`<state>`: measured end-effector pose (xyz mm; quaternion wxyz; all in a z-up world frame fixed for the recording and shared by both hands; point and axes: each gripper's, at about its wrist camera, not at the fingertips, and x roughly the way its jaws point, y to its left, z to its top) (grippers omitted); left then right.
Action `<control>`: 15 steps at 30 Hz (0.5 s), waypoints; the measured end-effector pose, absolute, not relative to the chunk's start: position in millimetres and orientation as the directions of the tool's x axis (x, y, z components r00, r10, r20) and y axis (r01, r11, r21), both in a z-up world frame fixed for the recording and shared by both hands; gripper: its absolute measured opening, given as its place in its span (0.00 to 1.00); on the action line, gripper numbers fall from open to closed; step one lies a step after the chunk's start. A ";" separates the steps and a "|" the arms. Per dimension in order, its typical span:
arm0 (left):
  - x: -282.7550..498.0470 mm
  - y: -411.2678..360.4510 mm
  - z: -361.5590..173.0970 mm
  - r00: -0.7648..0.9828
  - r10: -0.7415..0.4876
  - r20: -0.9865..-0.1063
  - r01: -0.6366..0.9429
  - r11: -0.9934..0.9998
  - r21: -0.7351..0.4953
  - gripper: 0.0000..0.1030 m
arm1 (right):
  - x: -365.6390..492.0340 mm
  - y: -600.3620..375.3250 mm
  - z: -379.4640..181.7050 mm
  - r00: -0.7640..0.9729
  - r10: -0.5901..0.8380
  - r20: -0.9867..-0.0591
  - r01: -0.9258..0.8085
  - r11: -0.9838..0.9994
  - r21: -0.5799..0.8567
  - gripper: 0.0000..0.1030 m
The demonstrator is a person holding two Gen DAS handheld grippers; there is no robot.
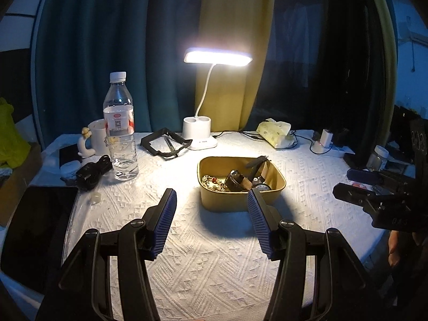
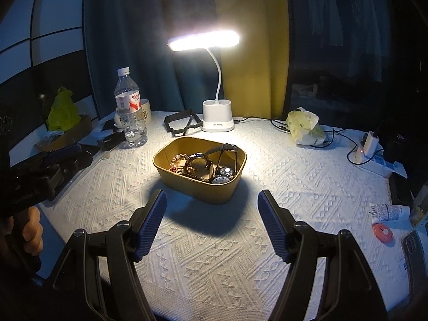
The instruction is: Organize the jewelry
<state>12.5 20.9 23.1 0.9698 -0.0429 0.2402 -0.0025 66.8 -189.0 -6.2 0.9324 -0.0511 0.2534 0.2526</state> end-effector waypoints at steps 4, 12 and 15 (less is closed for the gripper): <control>12.3 20.8 22.1 0.883 -0.030 -0.468 -0.010 0.996 -0.084 0.56 | 67.7 -188.9 -7.1 0.743 0.443 -0.502 -0.495 0.868 0.032 0.69; 11.3 20.0 21.3 0.885 -0.011 -0.465 -0.021 0.998 -0.064 0.56 | 69.1 -186.6 -9.0 0.738 0.446 -0.506 -0.501 0.865 0.032 0.69; 11.0 18.7 21.1 0.887 -0.007 -0.463 -0.022 0.998 -0.056 0.56 | 68.8 -186.6 -10.0 0.738 0.445 -0.508 -0.500 0.865 0.032 0.69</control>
